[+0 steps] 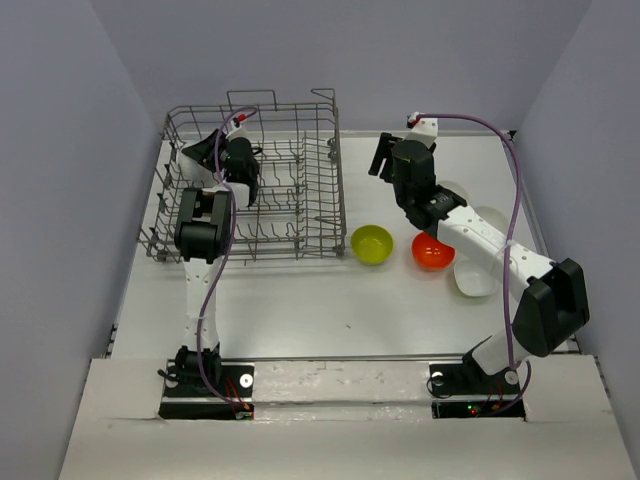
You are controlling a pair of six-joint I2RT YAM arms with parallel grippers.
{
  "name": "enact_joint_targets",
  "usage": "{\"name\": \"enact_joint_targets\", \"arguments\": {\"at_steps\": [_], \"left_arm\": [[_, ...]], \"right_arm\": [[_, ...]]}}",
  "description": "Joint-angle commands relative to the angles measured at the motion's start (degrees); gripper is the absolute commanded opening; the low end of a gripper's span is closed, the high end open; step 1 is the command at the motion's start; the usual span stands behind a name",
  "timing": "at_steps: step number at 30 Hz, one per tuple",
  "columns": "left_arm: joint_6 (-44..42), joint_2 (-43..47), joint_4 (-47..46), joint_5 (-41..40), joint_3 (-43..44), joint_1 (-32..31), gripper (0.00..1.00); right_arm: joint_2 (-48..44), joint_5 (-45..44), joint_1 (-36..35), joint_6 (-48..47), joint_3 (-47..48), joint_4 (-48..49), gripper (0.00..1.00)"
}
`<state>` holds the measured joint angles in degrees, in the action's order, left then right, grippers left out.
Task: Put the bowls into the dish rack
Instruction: Insert the bowl into the dish rack.
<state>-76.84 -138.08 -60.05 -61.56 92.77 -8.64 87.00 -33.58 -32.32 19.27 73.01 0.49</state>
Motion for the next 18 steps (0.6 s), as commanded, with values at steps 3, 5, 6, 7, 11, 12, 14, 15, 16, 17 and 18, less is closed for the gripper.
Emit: {"name": "enact_joint_targets", "arguments": {"at_steps": [3,5,6,7,11,12,14,15,16,17,18], "left_arm": [[2.66,1.67,-1.65,-1.1,2.68,-0.76,0.48],[1.96,1.85,-1.65,-1.54,2.94,-0.76,0.49],[1.96,2.2,-1.65,-1.55,3.12,-0.76,0.51],[1.96,2.46,-1.47,-1.72,3.2,-0.76,0.53],[2.92,3.95,-0.69,-1.98,3.73,-0.76,0.6],[3.44,4.31,-0.16,-1.72,3.73,-0.76,0.63],[4.41,4.84,1.77,-1.72,3.99,-0.76,0.66],[5.03,5.19,2.22,-1.81,4.34,-0.85,0.71],[5.21,5.45,3.09,-1.81,4.52,-0.85,0.73],[5.38,5.63,3.53,-1.81,4.61,-0.85,0.75],[5.91,5.72,3.89,-1.81,4.61,-0.85,0.78]], "right_arm": [[-2.1,-0.17,-0.2,0.33,-0.15,3.29,0.73],[-2.1,-0.17,-0.2,0.33,-0.06,3.29,0.73],[-2.1,-0.17,-0.2,0.42,-0.06,3.29,0.73],[-2.19,-0.17,-0.2,0.42,-0.06,3.2,0.73],[-2.19,-0.08,-0.2,0.33,0.11,3.29,0.74],[-2.19,0.01,-0.2,0.33,0.11,3.2,0.73],[-2.19,0.1,-0.2,0.42,0.2,3.29,0.73],[-2.19,0.18,-0.2,0.42,0.2,3.29,0.74],[-2.1,0.27,-0.2,0.42,0.29,3.2,0.74],[-2.1,0.36,-0.2,0.42,0.29,3.2,0.73],[-2.1,0.45,-0.2,0.42,0.29,3.2,0.74]]}}
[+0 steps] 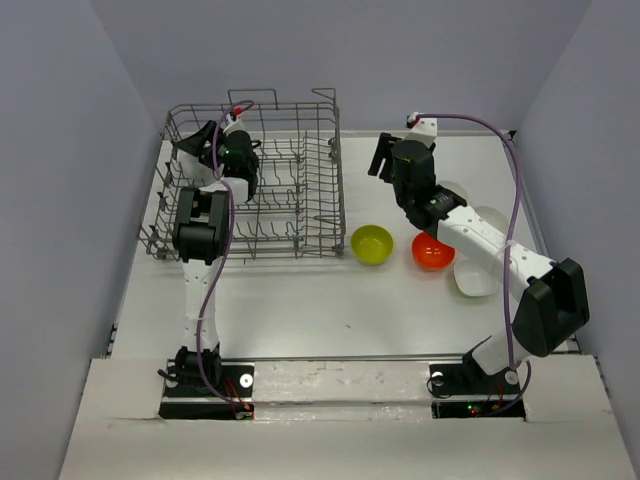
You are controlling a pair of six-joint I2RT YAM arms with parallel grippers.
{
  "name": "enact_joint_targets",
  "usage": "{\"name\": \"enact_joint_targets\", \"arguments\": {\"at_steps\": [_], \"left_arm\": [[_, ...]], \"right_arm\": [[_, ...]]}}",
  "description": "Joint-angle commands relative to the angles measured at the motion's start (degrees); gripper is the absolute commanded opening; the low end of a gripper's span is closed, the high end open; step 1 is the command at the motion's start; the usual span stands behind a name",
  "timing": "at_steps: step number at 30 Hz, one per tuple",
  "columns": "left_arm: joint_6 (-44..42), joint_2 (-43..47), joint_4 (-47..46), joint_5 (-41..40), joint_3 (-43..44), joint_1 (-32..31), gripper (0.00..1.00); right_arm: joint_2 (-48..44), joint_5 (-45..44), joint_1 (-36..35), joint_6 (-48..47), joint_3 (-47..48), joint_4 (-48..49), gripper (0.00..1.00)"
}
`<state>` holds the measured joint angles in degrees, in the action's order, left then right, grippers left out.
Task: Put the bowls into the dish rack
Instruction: Insert the bowl into the dish rack.
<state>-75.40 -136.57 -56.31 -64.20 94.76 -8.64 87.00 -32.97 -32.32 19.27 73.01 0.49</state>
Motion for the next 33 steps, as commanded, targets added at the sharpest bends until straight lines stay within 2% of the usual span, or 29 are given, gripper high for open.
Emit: {"name": "enact_joint_targets", "arguments": {"at_steps": [1,10,19,25,33], "left_arm": [[4.82,4.38,1.2,0.84,2.8,-0.93,0.8],[12.63,5.7,11.47,1.62,5.87,-1.02,0.86],[20.45,6.58,22.29,3.64,9.47,-1.02,0.86],[29.85,6.76,36.6,7.33,14.04,-0.94,0.87],[34.17,6.58,42.51,10.06,16.77,-0.94,0.87]], "right_arm": [[-2.1,-0.08,-0.2,0.42,0.37,3.11,0.74],[-1.92,0.19,-0.2,0.25,0.73,3.11,0.73],[-1.84,0.54,-0.2,0.33,0.82,3.2,0.73],[-1.92,0.72,-0.2,0.6,0.55,3.2,0.74],[-2.19,0.89,-0.2,0.68,0.38,3.2,0.74]]}}
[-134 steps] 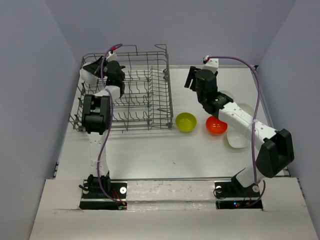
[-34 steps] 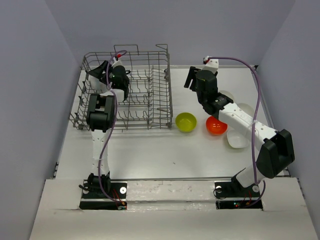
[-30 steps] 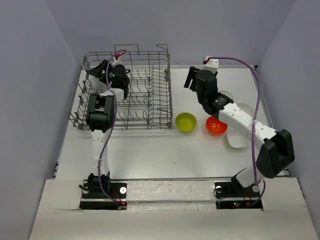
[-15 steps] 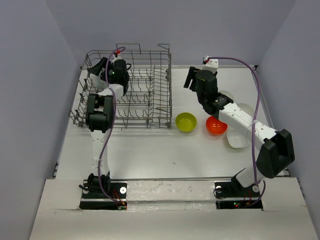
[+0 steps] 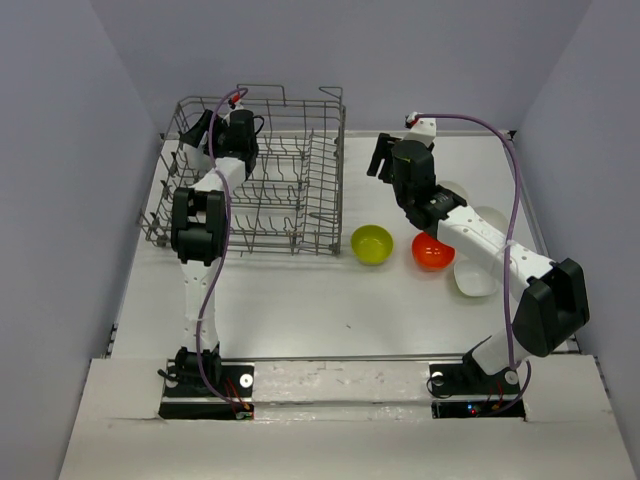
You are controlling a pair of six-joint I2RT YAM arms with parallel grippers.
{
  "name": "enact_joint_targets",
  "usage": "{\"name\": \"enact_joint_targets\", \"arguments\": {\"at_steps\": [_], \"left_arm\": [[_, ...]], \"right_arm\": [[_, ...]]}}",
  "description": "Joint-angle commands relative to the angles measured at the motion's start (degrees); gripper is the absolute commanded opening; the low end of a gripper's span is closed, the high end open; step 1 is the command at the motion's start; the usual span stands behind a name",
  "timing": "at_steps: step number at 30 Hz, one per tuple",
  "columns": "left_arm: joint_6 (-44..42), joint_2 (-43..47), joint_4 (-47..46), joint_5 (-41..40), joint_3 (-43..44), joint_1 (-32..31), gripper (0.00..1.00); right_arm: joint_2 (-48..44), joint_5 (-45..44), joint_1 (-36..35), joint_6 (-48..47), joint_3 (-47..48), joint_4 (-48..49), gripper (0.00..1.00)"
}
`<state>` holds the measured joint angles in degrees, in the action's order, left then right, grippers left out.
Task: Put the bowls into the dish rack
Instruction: Insert the bowl into the dish rack, then pick up the bowl from the center of the board.
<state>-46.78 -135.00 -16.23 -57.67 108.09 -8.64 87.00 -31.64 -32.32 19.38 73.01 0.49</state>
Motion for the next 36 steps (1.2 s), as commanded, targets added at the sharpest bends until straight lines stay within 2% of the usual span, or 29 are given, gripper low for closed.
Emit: {"name": "enact_joint_targets", "arguments": {"at_steps": [1,15,24,28,36], "left_arm": [[6.0,5.18,3.39,3.79,3.79,-0.94,0.87],[10.57,7.82,9.72,6.25,7.39,-0.94,0.87],[15.31,9.05,16.14,10.73,10.91,-1.29,0.87],[18.64,9.14,20.7,14.33,12.93,-1.38,0.87],[24.8,12.12,24.05,17.93,16.18,-2.78,0.86]], "right_arm": [[-2.27,-0.36,-0.2,0.57,0.29,3.2,0.74],[-2.98,0.17,-0.2,0.58,0.38,2.76,0.74],[-3.42,-0.62,-0.2,0.57,0.55,1.53,0.74],[-3.5,-1.32,-0.2,0.57,1.69,-0.23,0.74],[-4.65,-5.97,-0.2,0.4,3.53,-6.72,0.74]]}}
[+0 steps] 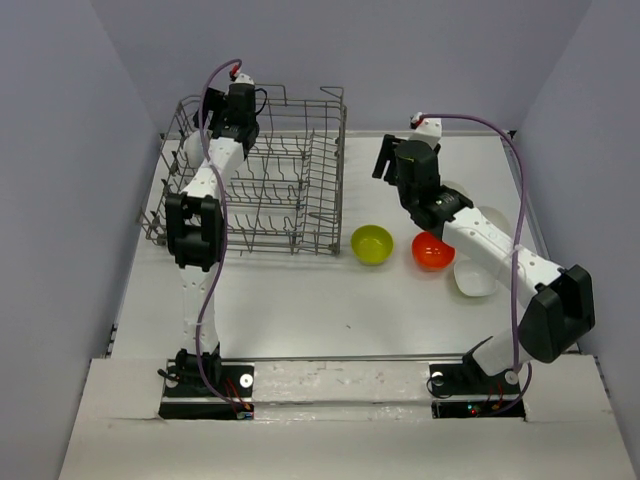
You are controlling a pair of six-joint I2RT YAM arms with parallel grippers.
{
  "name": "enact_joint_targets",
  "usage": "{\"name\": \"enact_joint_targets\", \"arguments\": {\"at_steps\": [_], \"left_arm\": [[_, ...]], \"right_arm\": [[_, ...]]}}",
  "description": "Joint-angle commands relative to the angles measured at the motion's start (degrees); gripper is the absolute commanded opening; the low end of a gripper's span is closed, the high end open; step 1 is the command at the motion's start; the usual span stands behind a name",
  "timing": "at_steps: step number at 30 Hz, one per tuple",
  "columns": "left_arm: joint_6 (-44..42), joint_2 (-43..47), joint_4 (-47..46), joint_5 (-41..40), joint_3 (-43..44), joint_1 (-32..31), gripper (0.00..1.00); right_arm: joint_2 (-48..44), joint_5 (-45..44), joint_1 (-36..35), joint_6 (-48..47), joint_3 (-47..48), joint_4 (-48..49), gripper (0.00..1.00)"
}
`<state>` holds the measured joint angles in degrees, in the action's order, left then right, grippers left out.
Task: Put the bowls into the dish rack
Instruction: Pick up the bowl from the center of the board.
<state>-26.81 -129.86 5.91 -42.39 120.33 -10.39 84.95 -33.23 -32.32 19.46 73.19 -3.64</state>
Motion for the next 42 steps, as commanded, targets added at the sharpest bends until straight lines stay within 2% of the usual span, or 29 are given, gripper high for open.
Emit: {"name": "enact_joint_targets", "arguments": {"at_steps": [1,6,12,17,22,25,29,33,37,42], "left_arm": [[5.88,7.51,2.52,3.36,4.38,-1.29,0.86],[12.81,13.57,5.6,6.7,5.0,-2.7,0.83],[20.29,21.56,7.62,12.67,3.16,-5.51,0.87],[30.23,27.63,9.47,21.46,1.49,-7.62,0.87],[33.92,33.09,7.1,24.28,-3.96,-13.76,0.87],[36.64,37.65,3.33,23.94,-10.1,-16.84,0.88],[38.85,43.45,-1.68,21.92,-18.36,-20.88,0.88],[40.87,48.99,-3.62,20.42,-26.79,-25.27,0.88],[44.12,52.07,-4.5,20.59,-31.81,-27.92,0.88],[43.51,55.15,-4.68,19.89,-35.78,-29.86,0.88]], "right_arm": [[-2.77,-4.73,-0.2,0.4,3.54,-3.3,0.74],[-4.26,-10.0,-0.2,0.66,5.21,-9.45,0.78],[-6.9,-16.07,-0.2,1.89,6.09,-17.17,0.83],[-11.2,-19.15,-0.2,3.65,4.6,-22.54,0.89],[-13.93,-19.59,-0.2,5.05,2.41,-26.41,0.91],[-14.02,-17.49,-0.2,6.98,0.65,-29.23,0.91],[-13.41,-9.77,-0.2,8.57,-3.65,-29.94,0.91],[-9.37,-7.55,-0.2,9.01,-6.21,-29.94,0.89],[-4.27,-5.27,-0.2,9.72,-6.83,-28.97,0.87],[-0.06,0.71,-0.2,8.75,-8.59,-22.91,0.81]]}}
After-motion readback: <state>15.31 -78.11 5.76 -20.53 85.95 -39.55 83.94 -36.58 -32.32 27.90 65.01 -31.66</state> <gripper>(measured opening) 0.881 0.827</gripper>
